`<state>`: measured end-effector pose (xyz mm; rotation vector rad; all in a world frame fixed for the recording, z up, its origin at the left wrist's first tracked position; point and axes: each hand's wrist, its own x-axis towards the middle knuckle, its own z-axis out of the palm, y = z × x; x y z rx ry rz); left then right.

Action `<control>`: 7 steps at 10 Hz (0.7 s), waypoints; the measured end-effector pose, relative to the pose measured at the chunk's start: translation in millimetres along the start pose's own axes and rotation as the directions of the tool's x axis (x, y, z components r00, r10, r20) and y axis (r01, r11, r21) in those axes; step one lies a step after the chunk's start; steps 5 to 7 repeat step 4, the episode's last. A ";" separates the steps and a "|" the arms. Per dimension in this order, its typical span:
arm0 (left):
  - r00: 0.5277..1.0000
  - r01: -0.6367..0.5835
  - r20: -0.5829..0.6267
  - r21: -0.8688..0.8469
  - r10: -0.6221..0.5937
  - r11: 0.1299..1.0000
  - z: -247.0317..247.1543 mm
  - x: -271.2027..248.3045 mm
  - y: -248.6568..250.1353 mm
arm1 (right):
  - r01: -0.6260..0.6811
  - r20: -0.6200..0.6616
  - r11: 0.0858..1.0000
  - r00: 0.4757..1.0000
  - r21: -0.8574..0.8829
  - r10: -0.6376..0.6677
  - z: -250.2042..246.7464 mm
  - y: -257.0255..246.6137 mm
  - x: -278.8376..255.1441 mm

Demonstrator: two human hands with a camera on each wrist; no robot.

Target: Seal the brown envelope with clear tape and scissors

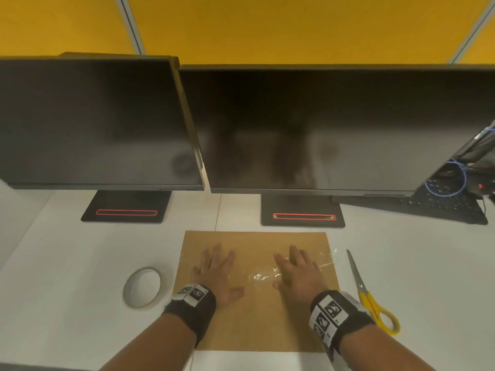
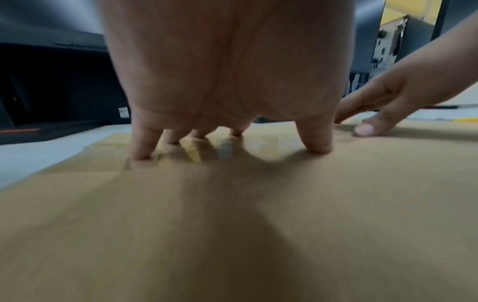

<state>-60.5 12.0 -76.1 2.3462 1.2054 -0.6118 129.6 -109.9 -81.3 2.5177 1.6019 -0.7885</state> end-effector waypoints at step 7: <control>0.998 0.022 0.058 0.138 -0.031 0.990 -42.5 7.4 13.9 | -0.027 0.040 0.990 0.999 -0.141 0.032 -37.8 -17.2 3.3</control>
